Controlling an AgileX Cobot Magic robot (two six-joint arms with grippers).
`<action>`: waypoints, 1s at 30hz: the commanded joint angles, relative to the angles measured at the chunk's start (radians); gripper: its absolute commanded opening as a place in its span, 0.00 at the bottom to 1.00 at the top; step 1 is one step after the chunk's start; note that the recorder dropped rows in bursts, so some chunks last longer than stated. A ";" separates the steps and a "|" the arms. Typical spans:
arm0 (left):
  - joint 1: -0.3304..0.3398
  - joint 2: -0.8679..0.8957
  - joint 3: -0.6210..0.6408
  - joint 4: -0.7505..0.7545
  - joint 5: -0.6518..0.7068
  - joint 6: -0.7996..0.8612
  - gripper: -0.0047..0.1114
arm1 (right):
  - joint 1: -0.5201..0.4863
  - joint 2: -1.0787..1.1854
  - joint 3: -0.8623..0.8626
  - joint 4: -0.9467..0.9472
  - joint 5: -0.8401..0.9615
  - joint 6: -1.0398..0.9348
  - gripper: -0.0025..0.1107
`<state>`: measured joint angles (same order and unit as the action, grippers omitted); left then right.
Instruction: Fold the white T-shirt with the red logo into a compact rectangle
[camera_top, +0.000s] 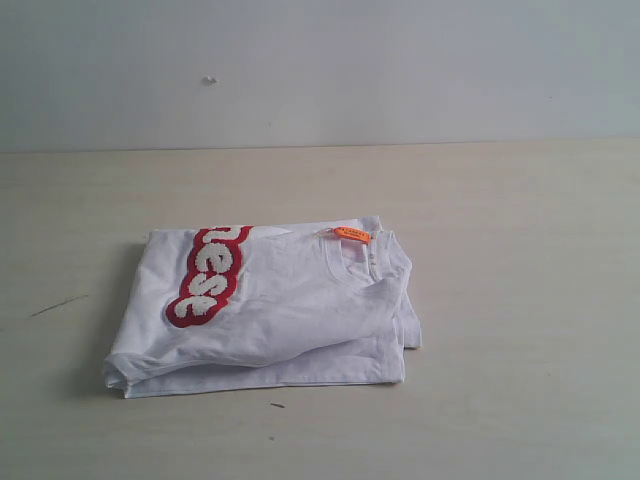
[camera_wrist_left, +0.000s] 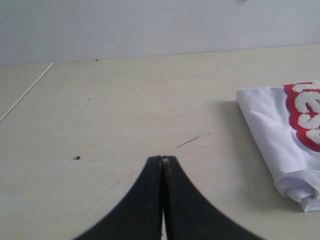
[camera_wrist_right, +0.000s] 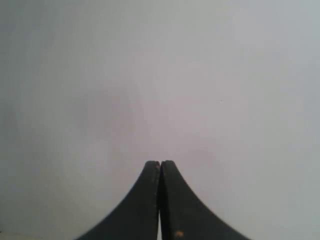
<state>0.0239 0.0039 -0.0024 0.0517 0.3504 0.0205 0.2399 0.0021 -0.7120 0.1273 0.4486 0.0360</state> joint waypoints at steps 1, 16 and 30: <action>0.003 -0.004 0.002 -0.011 -0.002 0.002 0.04 | -0.002 -0.002 0.004 0.001 -0.003 -0.008 0.02; 0.003 -0.004 0.002 -0.011 0.006 0.002 0.04 | -0.286 -0.002 0.266 -0.194 -0.435 -0.044 0.02; 0.003 -0.004 0.002 -0.011 0.006 0.002 0.04 | -0.347 -0.002 0.576 -0.218 -0.614 -0.044 0.02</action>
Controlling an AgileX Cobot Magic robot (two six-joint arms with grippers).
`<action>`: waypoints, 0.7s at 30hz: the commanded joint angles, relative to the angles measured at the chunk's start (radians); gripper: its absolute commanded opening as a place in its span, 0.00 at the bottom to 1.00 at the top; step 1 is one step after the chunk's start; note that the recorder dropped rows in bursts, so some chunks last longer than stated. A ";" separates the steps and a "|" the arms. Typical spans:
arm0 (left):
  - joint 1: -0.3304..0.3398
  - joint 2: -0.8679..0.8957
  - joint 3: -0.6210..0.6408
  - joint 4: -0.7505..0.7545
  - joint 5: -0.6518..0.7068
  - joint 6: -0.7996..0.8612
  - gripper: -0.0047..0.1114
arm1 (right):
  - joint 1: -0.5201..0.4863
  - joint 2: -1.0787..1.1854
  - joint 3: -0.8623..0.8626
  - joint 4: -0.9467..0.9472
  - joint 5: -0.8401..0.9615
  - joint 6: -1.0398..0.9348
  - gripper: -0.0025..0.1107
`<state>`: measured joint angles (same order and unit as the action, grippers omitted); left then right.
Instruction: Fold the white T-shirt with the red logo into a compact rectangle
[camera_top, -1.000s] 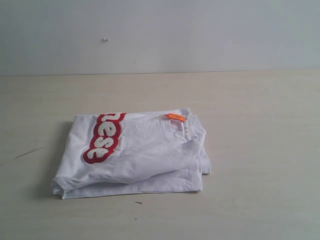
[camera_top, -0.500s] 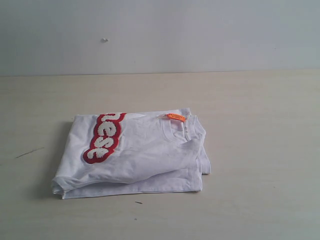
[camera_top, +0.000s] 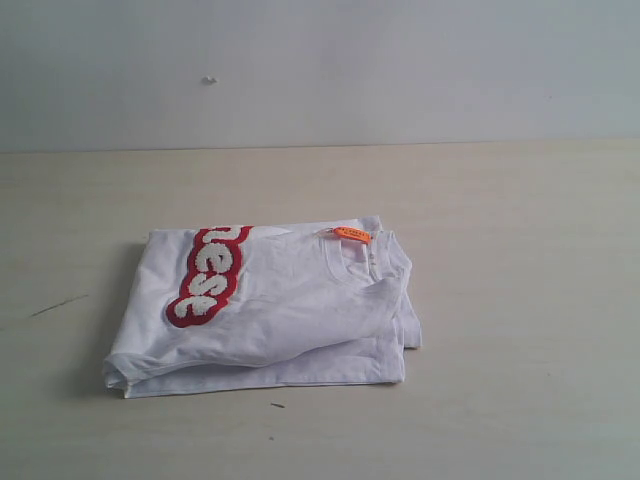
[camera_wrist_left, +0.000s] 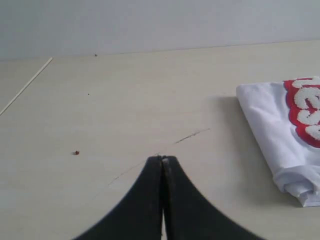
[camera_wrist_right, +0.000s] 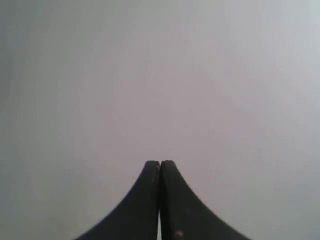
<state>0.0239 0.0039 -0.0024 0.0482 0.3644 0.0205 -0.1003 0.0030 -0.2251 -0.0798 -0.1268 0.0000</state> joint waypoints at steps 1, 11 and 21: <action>0.003 -0.004 0.002 -0.007 -0.008 0.002 0.04 | -0.007 -0.003 0.108 -0.011 -0.039 -0.008 0.02; 0.003 -0.004 0.002 -0.007 -0.008 0.002 0.04 | -0.007 -0.003 0.225 -0.013 0.088 0.000 0.02; 0.003 -0.004 0.002 -0.007 -0.008 0.002 0.04 | -0.007 -0.003 0.225 -0.010 0.367 -0.006 0.02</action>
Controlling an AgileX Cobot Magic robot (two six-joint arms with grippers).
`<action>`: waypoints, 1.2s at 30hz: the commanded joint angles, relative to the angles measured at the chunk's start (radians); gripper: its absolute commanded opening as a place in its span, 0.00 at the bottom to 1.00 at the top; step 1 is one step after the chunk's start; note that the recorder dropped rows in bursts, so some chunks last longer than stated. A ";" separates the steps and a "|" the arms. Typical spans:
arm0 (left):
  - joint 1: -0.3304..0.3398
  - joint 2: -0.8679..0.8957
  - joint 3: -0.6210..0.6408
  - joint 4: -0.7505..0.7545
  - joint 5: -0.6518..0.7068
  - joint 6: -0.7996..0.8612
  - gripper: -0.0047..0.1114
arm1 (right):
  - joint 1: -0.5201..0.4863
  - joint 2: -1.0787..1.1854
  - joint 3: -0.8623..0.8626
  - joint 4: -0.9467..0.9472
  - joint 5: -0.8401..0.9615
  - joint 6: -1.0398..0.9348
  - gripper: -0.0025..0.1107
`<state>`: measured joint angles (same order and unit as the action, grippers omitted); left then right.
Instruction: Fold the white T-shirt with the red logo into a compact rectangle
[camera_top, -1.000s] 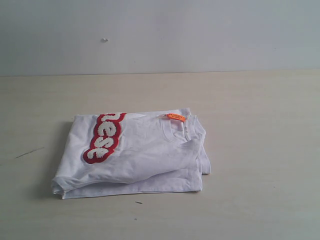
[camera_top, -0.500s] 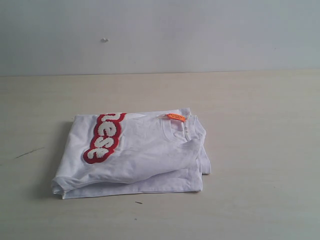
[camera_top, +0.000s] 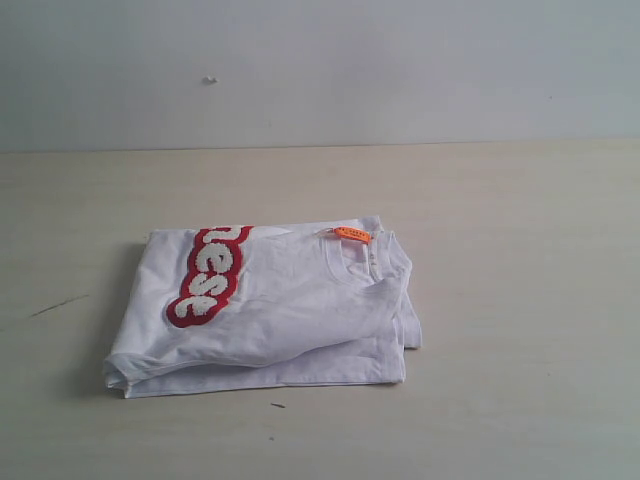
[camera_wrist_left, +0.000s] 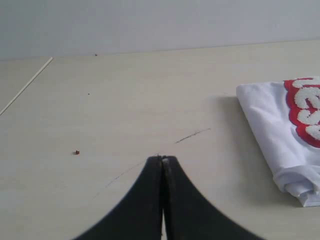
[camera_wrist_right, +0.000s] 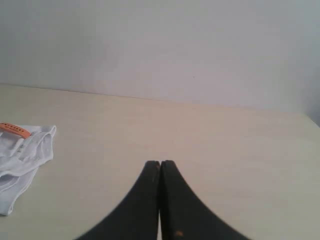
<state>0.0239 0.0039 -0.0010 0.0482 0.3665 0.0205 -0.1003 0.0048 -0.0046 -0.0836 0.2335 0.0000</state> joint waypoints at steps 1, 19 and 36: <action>0.003 -0.004 0.001 -0.007 -0.010 0.002 0.04 | -0.007 -0.005 0.005 -0.004 0.004 -0.006 0.02; 0.003 -0.004 0.001 -0.007 -0.010 0.002 0.04 | -0.007 -0.005 0.005 -0.008 0.004 -0.006 0.02; 0.003 -0.004 0.001 -0.007 -0.010 0.002 0.04 | -0.007 -0.005 0.005 0.092 0.004 -0.008 0.02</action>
<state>0.0239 0.0039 -0.0010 0.0482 0.3665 0.0228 -0.1003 0.0048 -0.0046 -0.0094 0.2394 0.0000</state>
